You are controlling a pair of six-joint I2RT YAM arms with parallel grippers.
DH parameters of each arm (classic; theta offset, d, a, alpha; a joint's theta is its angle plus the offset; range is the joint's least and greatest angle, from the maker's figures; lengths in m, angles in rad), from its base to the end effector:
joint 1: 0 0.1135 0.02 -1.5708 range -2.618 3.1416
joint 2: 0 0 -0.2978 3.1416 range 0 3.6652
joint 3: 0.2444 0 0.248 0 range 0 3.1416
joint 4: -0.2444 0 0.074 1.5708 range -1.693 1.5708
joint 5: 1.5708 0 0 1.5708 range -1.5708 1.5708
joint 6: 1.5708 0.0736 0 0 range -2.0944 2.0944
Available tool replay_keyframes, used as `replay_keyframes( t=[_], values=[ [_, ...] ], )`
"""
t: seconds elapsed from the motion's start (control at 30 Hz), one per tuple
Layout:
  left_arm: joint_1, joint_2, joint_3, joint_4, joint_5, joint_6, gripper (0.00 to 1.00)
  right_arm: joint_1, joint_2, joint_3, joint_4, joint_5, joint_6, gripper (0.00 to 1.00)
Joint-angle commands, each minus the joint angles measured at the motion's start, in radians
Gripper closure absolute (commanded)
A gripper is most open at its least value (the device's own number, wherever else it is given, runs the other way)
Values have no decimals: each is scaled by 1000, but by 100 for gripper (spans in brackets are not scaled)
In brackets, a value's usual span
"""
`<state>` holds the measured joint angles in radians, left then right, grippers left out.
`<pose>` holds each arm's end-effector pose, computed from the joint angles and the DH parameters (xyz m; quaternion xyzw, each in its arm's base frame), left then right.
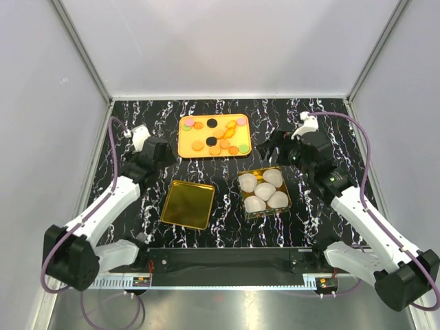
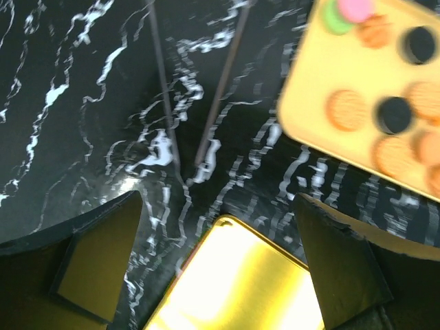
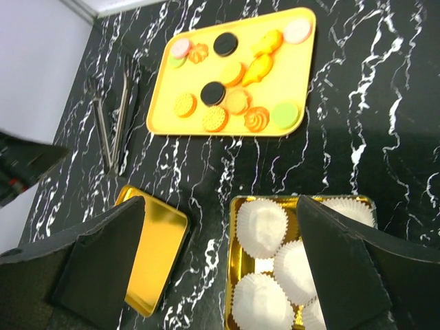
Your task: Pack the cookies
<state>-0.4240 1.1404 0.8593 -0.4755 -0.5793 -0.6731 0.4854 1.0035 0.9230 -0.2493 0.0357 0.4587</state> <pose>0.2373 -0.0629 0.2820 -0.2215 0.8592 0.0259 0.4605 0.2173 0.1116 0.3573 -0.0005 0.8135 0.2514 0.5244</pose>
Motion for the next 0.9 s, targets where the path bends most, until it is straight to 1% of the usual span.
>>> replay_keyframes(
  t=[0.0, 0.03, 0.07, 0.13, 0.17, 0.2, 0.3, 0.37, 0.53, 0.67, 0.77, 0.87],
  values=[
    [115, 68, -34, 164, 105, 41, 1, 4, -12, 37, -15, -61, 0, 0],
    [138, 91, -34, 179, 130, 55, 1, 4, -13, 30, -12, -81, 3, 0],
    [178, 119, -32, 216, 197, 82, 1, 2, -13, 27, -7, -91, 8, 0],
    [208, 205, -13, 244, 254, 118, 1, 4, -8, 22, -4, -108, 9, 0],
    [209, 234, 3, 242, 254, 125, 1, 2, -3, 23, -5, -106, 9, 0],
    [214, 295, 33, 239, 254, 130, 1, 4, -2, 27, -5, -109, 6, 0],
    [240, 357, 55, 268, 271, 139, 1, 4, 0, 25, -4, -122, 9, 0],
    [264, 424, 73, 276, 292, 139, 1, 4, 1, 14, 4, -135, 12, 0],
    [275, 563, 171, 244, 291, 155, 1, 4, 11, 8, -7, -154, 15, 0],
    [294, 640, 239, 213, 301, 170, 1, 4, 1, 11, -4, -149, 12, 0],
    [317, 668, 296, 184, 326, 168, 1, 4, 4, 11, -4, -145, 9, 0],
    [333, 683, 317, 155, 341, 171, 1, 4, 7, 11, -1, -142, 9, 0]
  ],
)
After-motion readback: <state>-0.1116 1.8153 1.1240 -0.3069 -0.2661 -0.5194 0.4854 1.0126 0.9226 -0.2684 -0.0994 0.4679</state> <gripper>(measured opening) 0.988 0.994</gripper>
